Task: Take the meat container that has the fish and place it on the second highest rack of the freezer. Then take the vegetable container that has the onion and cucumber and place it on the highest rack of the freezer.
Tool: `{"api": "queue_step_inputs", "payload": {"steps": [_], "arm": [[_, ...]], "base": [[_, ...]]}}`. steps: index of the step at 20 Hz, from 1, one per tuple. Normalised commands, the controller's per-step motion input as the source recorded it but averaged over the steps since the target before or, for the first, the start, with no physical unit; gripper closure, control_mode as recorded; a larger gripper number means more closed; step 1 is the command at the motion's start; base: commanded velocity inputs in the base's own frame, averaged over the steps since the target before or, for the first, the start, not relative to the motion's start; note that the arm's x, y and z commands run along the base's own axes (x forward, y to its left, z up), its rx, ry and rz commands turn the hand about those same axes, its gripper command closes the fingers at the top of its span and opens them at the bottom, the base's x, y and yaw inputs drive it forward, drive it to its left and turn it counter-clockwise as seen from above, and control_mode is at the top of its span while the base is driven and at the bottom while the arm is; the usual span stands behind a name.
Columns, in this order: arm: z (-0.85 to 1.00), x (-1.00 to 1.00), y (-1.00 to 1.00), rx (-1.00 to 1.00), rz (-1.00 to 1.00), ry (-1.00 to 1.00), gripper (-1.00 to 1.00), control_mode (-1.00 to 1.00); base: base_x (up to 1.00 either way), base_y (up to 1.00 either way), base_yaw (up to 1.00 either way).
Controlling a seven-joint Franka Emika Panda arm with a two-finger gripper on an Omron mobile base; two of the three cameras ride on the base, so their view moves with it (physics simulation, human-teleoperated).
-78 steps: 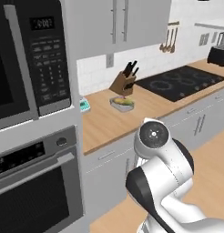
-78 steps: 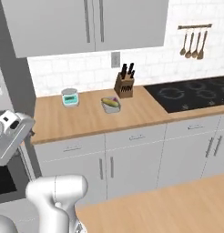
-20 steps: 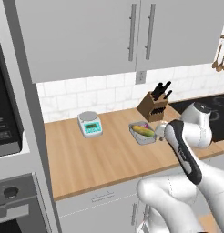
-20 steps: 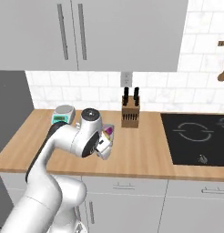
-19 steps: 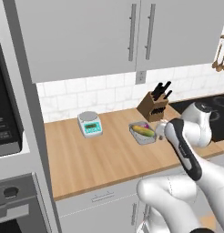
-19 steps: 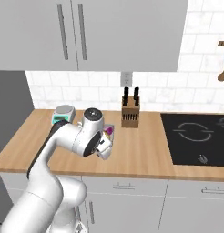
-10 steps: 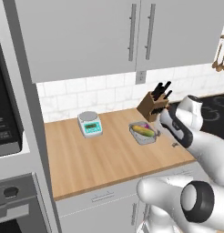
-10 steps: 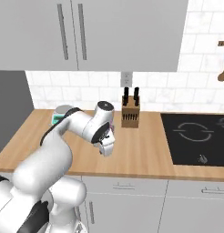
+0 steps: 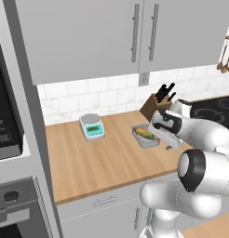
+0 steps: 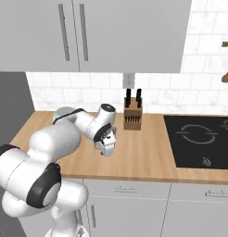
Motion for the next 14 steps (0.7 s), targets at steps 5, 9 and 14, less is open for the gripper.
{"api": "queue_step_inputs", "payload": {"steps": [5, 9, 14], "arm": [[-0.16, 0.55, 0.04, 0.04, 0.0, 0.03, -1.0, -1.0], [-0.21, 0.42, 0.0, 0.04, 0.0, 0.06, -1.0, -1.0], [-0.35, 0.42, 0.06, 0.01, 0.0, 0.1, -1.0, -1.0]], "base": [[0.0, 0.0, 0.0], [0.0, 0.0, 0.0], [0.0, 0.0, 0.0]]}}
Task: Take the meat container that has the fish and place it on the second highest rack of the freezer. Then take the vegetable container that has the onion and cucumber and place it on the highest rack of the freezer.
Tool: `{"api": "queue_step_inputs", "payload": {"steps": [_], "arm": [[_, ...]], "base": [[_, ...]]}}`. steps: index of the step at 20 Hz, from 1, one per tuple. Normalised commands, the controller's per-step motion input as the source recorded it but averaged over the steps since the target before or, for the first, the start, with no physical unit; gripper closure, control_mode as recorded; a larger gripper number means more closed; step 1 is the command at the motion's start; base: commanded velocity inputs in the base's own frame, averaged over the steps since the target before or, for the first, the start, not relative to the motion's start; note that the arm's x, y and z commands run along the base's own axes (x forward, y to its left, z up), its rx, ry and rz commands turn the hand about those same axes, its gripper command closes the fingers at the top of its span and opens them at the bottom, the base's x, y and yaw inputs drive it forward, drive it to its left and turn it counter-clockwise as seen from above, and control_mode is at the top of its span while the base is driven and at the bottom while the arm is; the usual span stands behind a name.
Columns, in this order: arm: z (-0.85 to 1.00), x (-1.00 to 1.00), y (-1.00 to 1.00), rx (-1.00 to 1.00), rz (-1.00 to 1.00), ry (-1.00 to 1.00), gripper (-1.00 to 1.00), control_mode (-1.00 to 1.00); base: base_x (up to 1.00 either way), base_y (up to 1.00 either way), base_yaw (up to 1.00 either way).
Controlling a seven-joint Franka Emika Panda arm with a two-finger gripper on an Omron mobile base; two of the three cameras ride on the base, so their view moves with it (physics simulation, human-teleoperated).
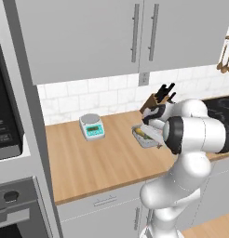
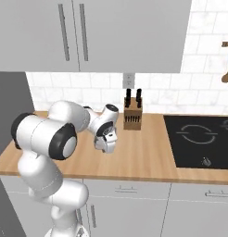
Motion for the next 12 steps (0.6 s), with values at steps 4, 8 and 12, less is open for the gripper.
{"api": "queue_step_inputs", "payload": {"steps": [4, 8, 12], "arm": [[-0.26, 0.5, 0.03, 0.03, 0.0, 0.09, -1.0, -1.0], [-0.34, 0.24, 0.02, 0.02, 0.0, 0.05, -1.0, -1.0], [-0.56, 0.04, 0.18, 0.0, 0.0, 0.05, -1.0, -1.0]], "base": [[0.0, 0.0, 0.0], [0.0, 0.0, 0.0], [0.0, 0.0, 0.0]]}}
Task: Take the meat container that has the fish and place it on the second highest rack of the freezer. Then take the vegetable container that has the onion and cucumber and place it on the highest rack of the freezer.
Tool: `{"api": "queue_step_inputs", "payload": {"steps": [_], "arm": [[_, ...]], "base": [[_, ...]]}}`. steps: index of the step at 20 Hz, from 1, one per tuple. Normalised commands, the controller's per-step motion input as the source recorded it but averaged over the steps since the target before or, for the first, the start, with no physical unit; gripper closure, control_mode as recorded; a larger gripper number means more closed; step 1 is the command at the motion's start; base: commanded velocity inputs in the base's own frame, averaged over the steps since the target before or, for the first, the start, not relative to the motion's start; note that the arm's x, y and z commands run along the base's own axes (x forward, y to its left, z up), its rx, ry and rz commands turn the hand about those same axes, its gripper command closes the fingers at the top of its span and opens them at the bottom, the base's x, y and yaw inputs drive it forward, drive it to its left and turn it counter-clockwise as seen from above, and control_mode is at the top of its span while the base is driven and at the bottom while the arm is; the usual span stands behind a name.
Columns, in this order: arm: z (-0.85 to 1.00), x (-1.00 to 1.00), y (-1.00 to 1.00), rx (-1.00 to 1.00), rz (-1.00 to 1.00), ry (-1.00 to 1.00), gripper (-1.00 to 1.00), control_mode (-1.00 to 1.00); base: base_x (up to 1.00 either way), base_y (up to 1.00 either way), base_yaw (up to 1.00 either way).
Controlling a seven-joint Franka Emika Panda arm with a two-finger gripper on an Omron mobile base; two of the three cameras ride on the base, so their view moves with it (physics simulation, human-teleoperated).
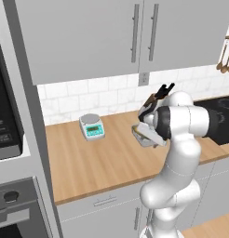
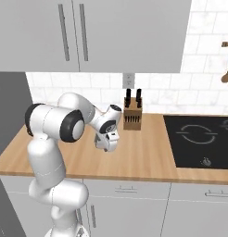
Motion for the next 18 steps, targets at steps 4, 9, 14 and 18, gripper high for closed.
{"api": "queue_step_inputs", "payload": {"steps": [4, 9, 14, 18], "arm": [[-0.61, 0.0, 0.25, 0.0, 0.0, 0.07, 1.0, -1.0], [-0.32, 0.0, 0.13, 0.0, 0.0, 0.01, 1.0, -1.0], [-0.02, -0.26, 0.03, 0.0, -0.01, -0.01, 1.0, -1.0], [0.0, -0.74, 0.0, 0.0, -0.02, -0.07, 1.0, -1.0]], "base": [[0.0, 0.0, 0.0], [0.0, 0.0, 0.0], [0.0, 0.0, 0.0], [0.0, 0.0, 0.0]]}}
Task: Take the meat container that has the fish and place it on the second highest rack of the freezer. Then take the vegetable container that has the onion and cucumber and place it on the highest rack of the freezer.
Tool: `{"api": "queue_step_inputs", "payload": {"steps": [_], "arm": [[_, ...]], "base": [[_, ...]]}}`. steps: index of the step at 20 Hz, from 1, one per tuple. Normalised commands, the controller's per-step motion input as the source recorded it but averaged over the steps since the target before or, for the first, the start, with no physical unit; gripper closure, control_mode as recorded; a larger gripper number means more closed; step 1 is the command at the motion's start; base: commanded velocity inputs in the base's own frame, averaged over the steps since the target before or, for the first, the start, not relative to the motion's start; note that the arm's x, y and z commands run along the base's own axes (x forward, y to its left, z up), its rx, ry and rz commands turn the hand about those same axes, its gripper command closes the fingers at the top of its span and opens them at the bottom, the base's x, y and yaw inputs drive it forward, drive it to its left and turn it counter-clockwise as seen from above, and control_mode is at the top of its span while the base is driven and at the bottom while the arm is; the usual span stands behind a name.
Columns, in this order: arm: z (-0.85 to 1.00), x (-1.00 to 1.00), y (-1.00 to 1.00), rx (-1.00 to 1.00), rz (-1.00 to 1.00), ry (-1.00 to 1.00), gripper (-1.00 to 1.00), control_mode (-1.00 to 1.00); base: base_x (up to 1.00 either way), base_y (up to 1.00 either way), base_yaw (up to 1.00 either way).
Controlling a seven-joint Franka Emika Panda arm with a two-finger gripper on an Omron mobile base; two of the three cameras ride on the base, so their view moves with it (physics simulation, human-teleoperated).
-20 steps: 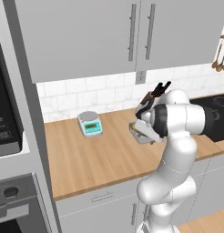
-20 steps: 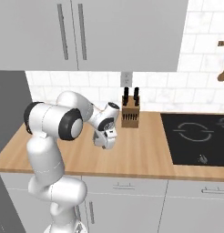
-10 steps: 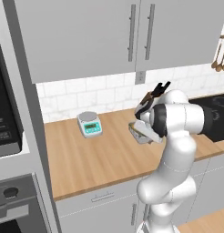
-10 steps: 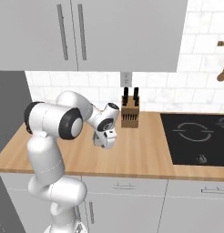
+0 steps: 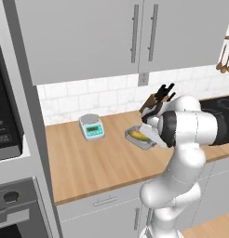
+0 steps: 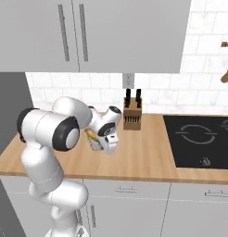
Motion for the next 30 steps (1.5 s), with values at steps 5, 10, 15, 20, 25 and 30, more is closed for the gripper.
{"api": "queue_step_inputs", "payload": {"steps": [5, 10, 15, 20, 25, 30], "arm": [[0.42, -0.91, 0.0, 0.0, 0.0, -0.21, 1.0, -1.0], [0.79, -0.67, 0.02, 0.0, -0.01, -0.24, 1.0, -1.0], [0.96, -0.61, 0.0, 0.01, -0.05, -0.09, 1.0, -1.0], [0.99, -0.67, 0.08, 0.11, -0.08, 0.05, 1.0, -1.0], [0.83, -0.79, 0.18, 0.19, -0.15, 0.11, 1.0, -1.0], [0.7, -0.59, 0.12, 0.11, -0.17, 0.18, 1.0, -1.0]], "base": [[0.0, 0.0, 0.0], [0.0, 0.0, 0.0], [0.0, 0.0, 0.0], [0.0, 0.0, 0.0], [0.0, 0.0, 0.0], [0.0, 0.0, 0.0]]}}
